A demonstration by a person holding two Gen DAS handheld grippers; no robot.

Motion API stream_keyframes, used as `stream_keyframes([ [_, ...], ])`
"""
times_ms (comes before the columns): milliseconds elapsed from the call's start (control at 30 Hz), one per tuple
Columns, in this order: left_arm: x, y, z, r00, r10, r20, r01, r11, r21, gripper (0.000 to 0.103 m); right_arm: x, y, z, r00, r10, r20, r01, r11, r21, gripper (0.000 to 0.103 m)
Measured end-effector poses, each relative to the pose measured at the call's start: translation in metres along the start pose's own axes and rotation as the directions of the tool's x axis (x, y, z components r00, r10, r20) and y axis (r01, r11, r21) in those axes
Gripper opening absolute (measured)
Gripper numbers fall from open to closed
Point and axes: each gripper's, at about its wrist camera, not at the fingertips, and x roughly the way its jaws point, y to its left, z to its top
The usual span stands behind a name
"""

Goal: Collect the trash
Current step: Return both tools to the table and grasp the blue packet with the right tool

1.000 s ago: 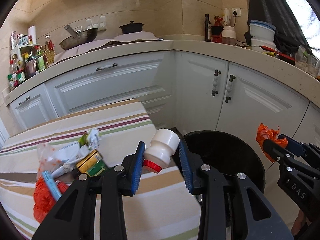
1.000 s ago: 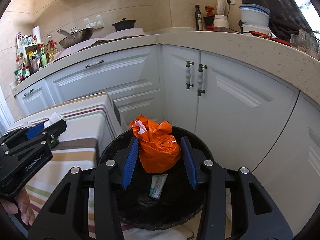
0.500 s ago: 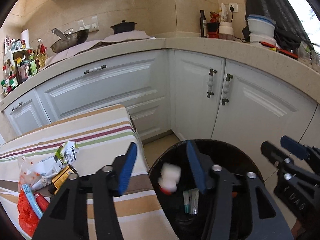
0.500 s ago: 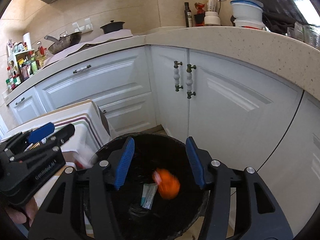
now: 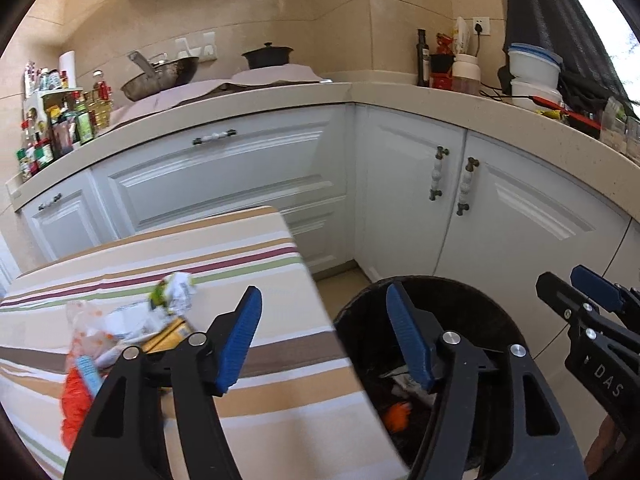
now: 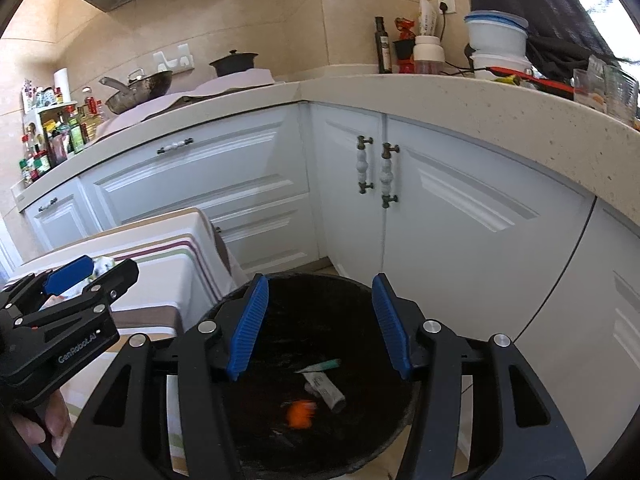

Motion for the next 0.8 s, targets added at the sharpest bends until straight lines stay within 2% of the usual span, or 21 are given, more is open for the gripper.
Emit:
stream_keyframes([
  [100,-0.011,0.016,-0.004,1.000,0.022,0.003,-0.022,1.000,-0.006,0.065,-0.003,0.015,0.000,0.999,0.035,-0.003,-0.035,0.999,-0.008,0.053],
  [333,-0.043,0.072,-0.020,0.992,0.128,0.007,-0.127,0.990,-0.055,0.070,-0.007,0.069,-0.006,0.989,0.144,-0.023,-0.145,0.987,-0.061,0.053],
  [467,-0.060,0.110,-0.034,0.975,0.221,-0.004,-0.220,0.972,-0.081,0.071,-0.009,0.108,-0.012,0.975,0.214,-0.050,-0.219,0.970,-0.109,0.053],
  [800,-0.086,0.185,-0.069,0.934,0.349,-0.074,-0.357,0.920,-0.164,0.072,-0.013,0.192,-0.033,0.931,0.339,-0.132,-0.360,0.910,-0.206,0.053],
])
